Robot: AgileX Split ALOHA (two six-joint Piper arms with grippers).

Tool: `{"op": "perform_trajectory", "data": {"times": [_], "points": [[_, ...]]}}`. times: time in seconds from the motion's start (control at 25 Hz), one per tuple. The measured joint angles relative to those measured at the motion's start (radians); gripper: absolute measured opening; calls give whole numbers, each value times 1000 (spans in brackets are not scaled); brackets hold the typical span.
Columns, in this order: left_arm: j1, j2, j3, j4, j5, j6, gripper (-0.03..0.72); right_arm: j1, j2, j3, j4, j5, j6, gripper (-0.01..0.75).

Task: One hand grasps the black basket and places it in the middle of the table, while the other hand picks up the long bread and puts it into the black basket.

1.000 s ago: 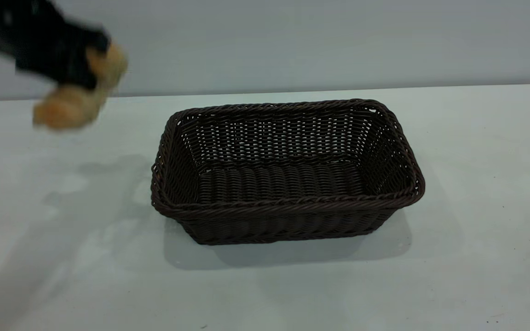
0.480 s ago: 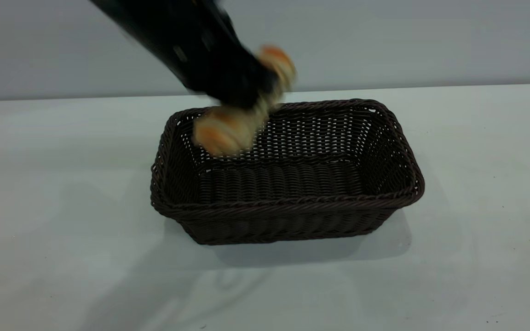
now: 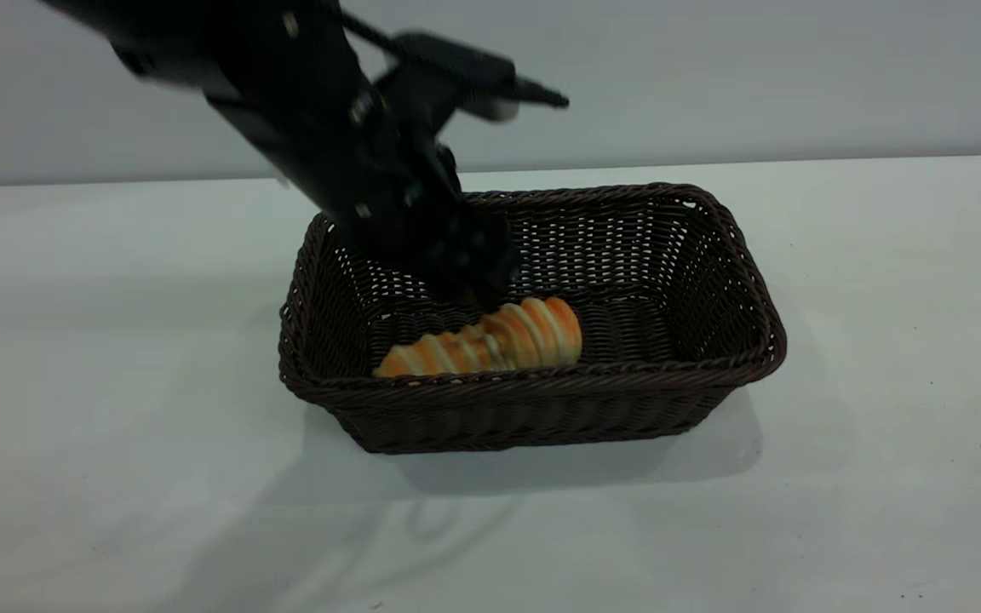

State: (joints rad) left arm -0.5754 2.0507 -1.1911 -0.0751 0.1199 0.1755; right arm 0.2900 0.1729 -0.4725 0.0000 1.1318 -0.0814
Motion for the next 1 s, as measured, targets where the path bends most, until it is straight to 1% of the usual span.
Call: {"op": "perform_trajectory", "data": {"times": [0.08, 0.16, 0.44, 0.56, 0.72, 0.76, 0.88, 1.0], "points": [[1, -68, 0, 41, 89, 6, 647, 0, -33, 0, 0, 0, 0, 398], [1, -157, 0, 75, 210, 8, 649, 0, -72, 0, 0, 0, 0, 398], [1, -569, 0, 105, 654, 9, 581, 0, -167, 0, 7, 1, -1, 398], [1, -757, 0, 105, 824, -18, 575, 0, -169, 0, 8, 1, -3, 398], [1, -972, 4, 110, 1012, -56, 574, 0, -173, 0, 8, 1, -3, 398], [1, -1031, 12, 117, 1042, -58, 573, 0, -173, 0, 8, 1, -3, 398], [1, -1203, 60, 135, 1047, -62, 574, 0, -173, 0, 8, 1, -3, 398], [1, -1393, 158, 134, 1047, -87, 572, 0, -173, 0, 13, 1, -3, 397]]}}
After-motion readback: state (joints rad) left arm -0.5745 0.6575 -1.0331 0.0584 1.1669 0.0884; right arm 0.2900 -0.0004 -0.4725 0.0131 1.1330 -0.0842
